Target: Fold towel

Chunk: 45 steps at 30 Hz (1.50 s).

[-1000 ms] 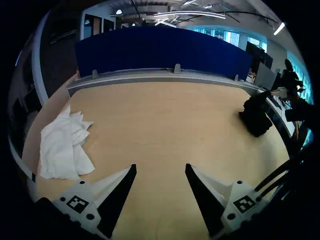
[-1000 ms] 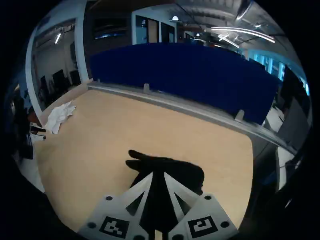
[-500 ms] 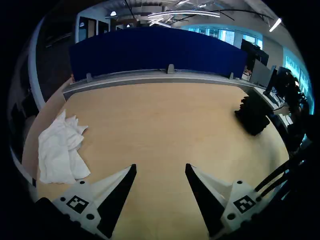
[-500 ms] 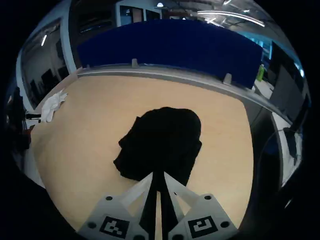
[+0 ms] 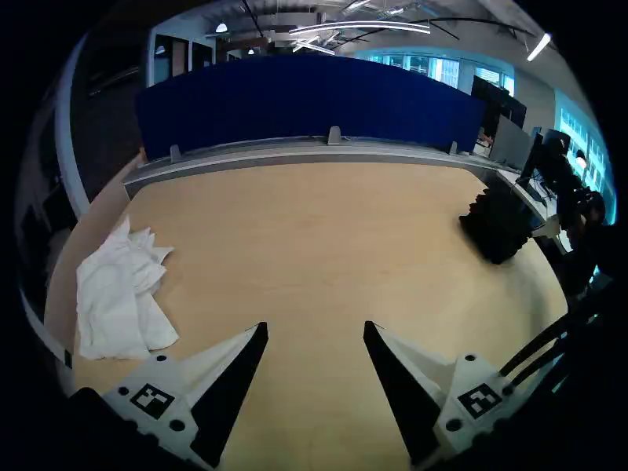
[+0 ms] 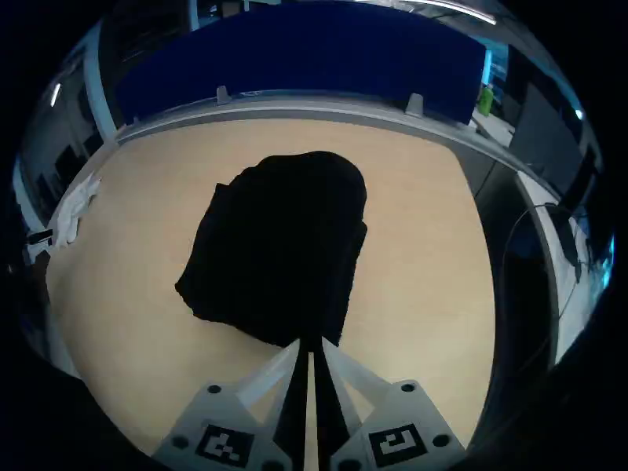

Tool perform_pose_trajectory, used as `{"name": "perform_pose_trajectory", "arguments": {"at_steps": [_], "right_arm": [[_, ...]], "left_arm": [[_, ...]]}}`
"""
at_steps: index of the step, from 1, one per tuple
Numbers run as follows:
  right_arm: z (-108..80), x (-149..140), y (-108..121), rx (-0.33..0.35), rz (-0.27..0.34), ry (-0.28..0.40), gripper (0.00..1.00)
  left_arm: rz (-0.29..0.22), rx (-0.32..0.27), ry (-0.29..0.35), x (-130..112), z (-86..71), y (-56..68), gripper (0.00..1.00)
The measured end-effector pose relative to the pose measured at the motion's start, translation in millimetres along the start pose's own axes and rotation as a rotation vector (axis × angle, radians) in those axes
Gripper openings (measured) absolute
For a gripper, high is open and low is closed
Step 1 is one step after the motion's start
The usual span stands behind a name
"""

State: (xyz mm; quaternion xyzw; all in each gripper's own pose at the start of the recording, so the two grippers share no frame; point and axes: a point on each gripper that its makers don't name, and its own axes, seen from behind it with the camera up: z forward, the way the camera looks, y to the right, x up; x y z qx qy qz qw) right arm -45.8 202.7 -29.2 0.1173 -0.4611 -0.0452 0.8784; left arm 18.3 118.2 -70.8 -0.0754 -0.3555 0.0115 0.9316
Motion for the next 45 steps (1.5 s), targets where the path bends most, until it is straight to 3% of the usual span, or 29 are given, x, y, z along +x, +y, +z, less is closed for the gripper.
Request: {"name": "perform_pose_trajectory", "arguments": {"at_steps": [8,13,20,25,35,45], "right_arm": [[4.8,0,-1,-0.034,0.002,0.021,0.1],[-1.1,0,1,-0.052,0.011,0.057,0.22],[-10.8,-2,3,-0.083,-0.002,0.083,0.67],[-13.7,17,-8,-0.073,-0.02,0.138,0.98],[-5.8,72,-17,-0.08,-0.041,0.221,1.0],[19.8,121,-15,-0.076,-0.033,0.248,1.0]], "left_arm": [[-0.003,0.003,0.003,0,-1.0,-0.2,0.9],[-0.001,0.0,0.003,1,-0.6,0.5,0.9],[0.006,-0.007,0.006,4,0.8,3.1,0.9],[0.005,-0.011,0.007,4,2.3,3.9,0.9],[0.003,-0.004,0.012,6,-0.2,0.0,0.9],[-0.008,0.026,0.012,3,-5.1,-13.1,0.9]]}}
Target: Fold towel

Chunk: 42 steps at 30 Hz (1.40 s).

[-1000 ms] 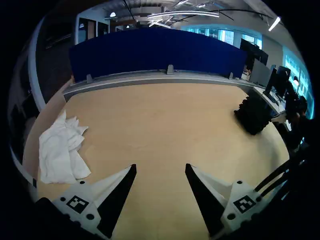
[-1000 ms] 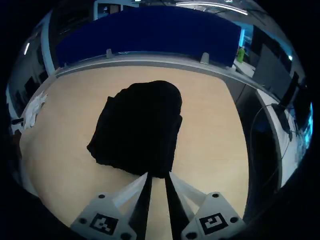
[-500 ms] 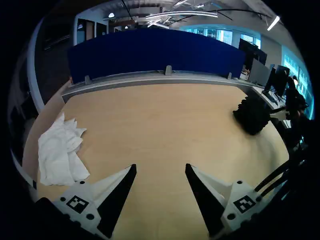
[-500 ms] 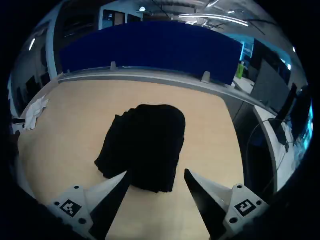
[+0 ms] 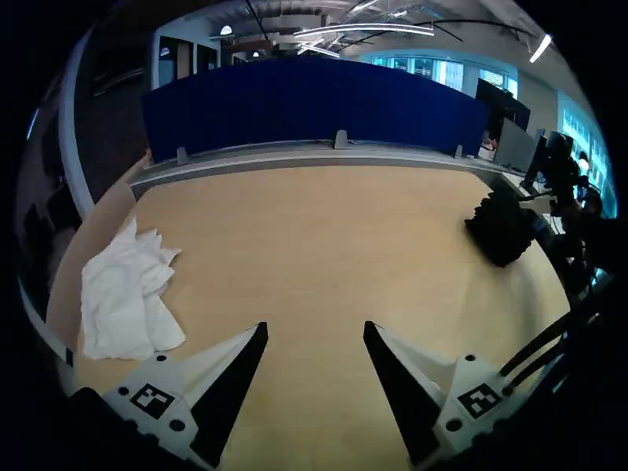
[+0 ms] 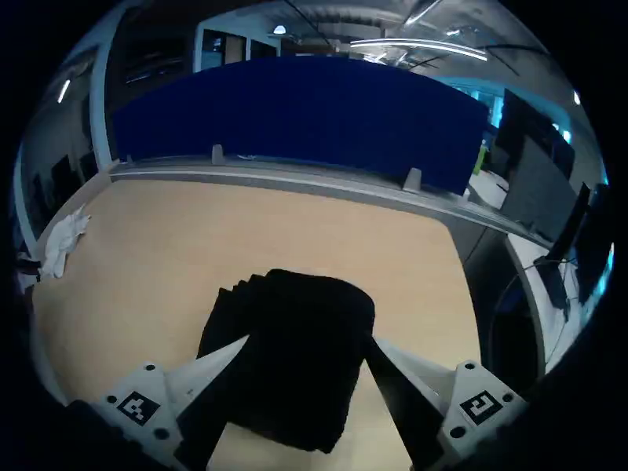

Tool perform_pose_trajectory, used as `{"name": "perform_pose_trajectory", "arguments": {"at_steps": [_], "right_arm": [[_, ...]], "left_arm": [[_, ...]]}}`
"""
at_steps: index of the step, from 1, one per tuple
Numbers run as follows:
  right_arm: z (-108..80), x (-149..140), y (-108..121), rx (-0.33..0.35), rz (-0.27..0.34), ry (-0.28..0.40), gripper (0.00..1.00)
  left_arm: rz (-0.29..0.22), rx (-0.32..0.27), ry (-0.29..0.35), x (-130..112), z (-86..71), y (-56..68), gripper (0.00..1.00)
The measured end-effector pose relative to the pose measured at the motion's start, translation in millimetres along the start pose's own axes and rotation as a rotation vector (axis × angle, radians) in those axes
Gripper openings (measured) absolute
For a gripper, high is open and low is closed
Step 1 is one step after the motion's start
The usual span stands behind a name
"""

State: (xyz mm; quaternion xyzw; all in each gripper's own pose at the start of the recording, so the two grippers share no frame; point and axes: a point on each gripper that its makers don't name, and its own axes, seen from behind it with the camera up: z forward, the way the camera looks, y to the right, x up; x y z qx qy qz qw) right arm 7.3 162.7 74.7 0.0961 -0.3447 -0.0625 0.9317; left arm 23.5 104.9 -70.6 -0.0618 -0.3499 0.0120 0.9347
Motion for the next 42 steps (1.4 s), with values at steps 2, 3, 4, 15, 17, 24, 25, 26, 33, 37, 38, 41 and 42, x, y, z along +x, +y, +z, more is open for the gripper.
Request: {"name": "perform_pose_trajectory", "arguments": {"at_steps": [2,3,4,15,17,24,25,26,33,37,38,41,42], "right_arm": [[8.4,3,0,0.0,0.004,-0.005,1.0],[13.0,4,0,0.0,0.006,-0.009,1.0],[17.0,4,-1,-0.001,0.009,-0.012,1.0],[54.1,0,-19,0.03,0.009,-0.046,1.0],[58.3,-3,-19,0.027,0.002,-0.053,1.0],[70.8,-9,-19,0.023,0.003,-0.062,1.0],[71.8,-10,-19,0.023,0.004,-0.065,1.0],[72.7,-10,-18,0.023,0.004,-0.067,1.0],[70.6,-6,-19,0.019,-0.009,-0.071,1.0],[60.3,5,-21,0.015,0.011,-0.036,1.0],[56.7,8,-21,0.014,0.016,-0.022,1.0],[43.1,17,-21,-0.002,0.022,0.016,1.0],[38.5,17,-21,-0.009,0.02,0.026,1.0]], "left_arm": [[-0.004,0.007,-0.002,-2,-1.2,-2.7,0.9],[-0.007,0.011,-0.003,-2,-1.6,-4.1,0.9],[-0.01,0.014,-0.004,-3,-1.8,-5.3,0.9],[-0.022,0.046,-0.011,-9,-4.6,-17.6,0.9],[-0.024,0.049,-0.011,-9,-4.5,-19.3,0.9],[-0.023,0.054,-0.017,-12,-1.9,-22.1,0.9],[-0.022,0.053,-0.017,-12,-1.5,-22.0,0.9],[-0.021,0.053,-0.018,-12,-1.0,-21.9,0.9],[-0.02,0.045,-0.017,-12,-0.3,-19.1,0.9],[-0.018,0.043,-0.015,-11,-1.8,-19.5,0.9],[-0.018,0.043,-0.014,-10,-2.2,-19.8,0.9],[-0.02,0.045,-0.011,-10,-3.2,-21.4,0.9],[-0.022,0.044,-0.01,-9,-3.6,-21.5,0.9]]}}
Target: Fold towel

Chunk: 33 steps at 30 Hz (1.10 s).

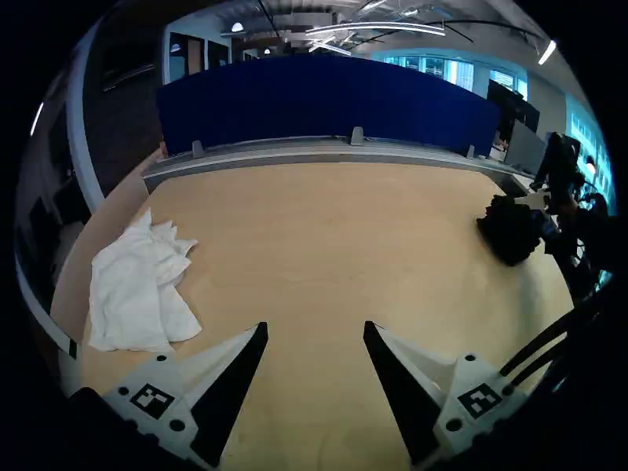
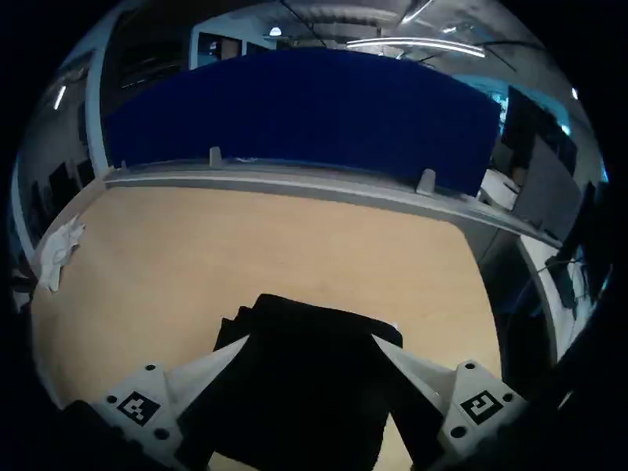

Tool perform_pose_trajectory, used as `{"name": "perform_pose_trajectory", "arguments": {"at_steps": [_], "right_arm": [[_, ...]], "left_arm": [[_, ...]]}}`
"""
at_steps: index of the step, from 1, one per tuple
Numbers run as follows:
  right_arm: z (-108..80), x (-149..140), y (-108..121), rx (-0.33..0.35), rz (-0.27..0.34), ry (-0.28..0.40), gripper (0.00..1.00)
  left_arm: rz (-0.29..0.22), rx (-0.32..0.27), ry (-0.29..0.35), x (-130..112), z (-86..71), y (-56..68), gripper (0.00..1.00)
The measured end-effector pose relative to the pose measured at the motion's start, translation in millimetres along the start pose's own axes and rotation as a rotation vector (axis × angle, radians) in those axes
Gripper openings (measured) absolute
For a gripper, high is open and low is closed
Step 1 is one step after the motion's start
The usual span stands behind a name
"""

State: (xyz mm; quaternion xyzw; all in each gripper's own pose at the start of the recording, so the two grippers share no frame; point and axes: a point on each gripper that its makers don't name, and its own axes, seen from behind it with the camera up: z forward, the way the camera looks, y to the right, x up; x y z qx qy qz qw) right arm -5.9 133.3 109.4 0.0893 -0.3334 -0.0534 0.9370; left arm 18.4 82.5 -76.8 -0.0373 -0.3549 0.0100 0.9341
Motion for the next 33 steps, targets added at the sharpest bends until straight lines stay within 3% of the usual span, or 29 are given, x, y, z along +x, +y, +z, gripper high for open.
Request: {"name": "perform_pose_trajectory", "arguments": {"at_steps": [8,14,26,33], "right_arm": [[-30.7,-22,-6,-0.054,-0.017,0.021,1.0],[-43.4,-49,-16,-0.073,-0.011,0.014,1.0],[-28.2,-90,-9,-0.089,-0.007,-0.063,1.0],[-31.9,-85,-10,-0.079,0.028,-0.052,1.0]], "left_arm": [[-0.005,-0.006,0.004,-1,-2.6,0.6,0.9],[-0.005,-0.008,0.005,-1,-3.2,0.6,0.9],[-0.002,-0.004,0.008,-2,-7.8,-0.2,0.9],[-0.014,0.005,0.014,-3,-11.4,-5.2,0.9]]}}
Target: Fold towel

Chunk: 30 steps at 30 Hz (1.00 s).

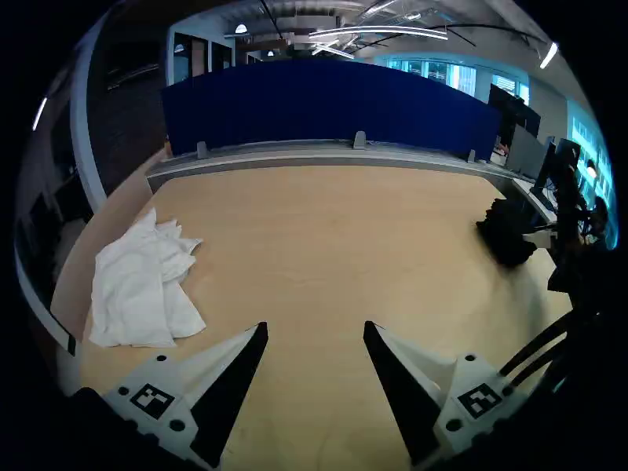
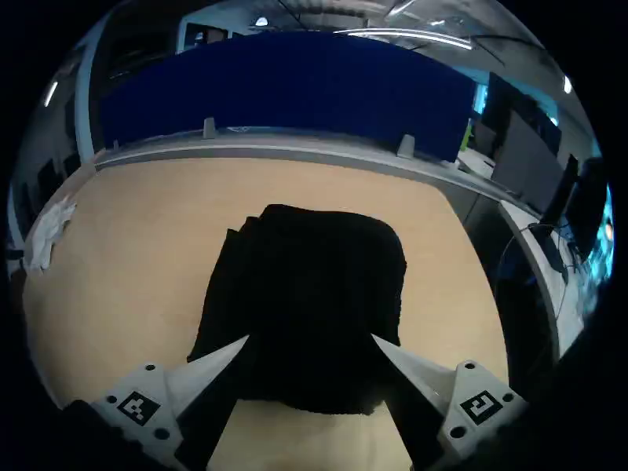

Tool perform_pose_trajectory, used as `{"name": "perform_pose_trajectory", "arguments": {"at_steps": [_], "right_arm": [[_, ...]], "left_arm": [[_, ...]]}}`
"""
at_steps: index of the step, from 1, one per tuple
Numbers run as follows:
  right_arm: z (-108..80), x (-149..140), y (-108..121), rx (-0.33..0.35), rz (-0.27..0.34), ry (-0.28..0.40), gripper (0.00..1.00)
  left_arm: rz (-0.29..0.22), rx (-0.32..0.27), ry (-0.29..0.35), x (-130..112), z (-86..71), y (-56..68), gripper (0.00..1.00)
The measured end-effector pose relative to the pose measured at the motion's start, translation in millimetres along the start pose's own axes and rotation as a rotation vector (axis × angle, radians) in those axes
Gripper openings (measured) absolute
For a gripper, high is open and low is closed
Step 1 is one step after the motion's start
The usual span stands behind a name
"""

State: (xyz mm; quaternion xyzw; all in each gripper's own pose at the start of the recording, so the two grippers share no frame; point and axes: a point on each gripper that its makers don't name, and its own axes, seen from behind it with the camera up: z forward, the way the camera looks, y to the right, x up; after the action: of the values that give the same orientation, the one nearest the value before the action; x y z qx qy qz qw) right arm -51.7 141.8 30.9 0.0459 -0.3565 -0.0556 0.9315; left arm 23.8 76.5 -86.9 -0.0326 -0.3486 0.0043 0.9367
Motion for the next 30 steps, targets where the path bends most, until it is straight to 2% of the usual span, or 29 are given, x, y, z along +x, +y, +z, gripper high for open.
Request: {"name": "perform_pose_trajectory", "arguments": {"at_steps": [8,14,17,24,30], "right_arm": [[-24.3,12,-3,-0.013,0.01,0.046,1.0],[-42.0,27,-15,-0.006,0.029,0.097,1.0],[-57.1,43,-29,0.014,0.049,0.158,1.0],[-106.7,82,-76,0.078,0.121,0.334,1.0],[-145.9,98,-115,0.086,0.155,0.444,1.0]], "left_arm": [[-0.01,-0.002,0.012,2,-1.7,-3.5,0.9],[-0.008,-0.008,0.029,6,-3.5,-5.1,0.9],[-0.013,-0.013,0.037,7,-4.5,-7.1,0.9],[-0.041,-0.029,0.077,15,-8.3,-13.7,0.9],[-0.061,-0.043,0.123,27,-10.9,-18.9,0.9]]}}
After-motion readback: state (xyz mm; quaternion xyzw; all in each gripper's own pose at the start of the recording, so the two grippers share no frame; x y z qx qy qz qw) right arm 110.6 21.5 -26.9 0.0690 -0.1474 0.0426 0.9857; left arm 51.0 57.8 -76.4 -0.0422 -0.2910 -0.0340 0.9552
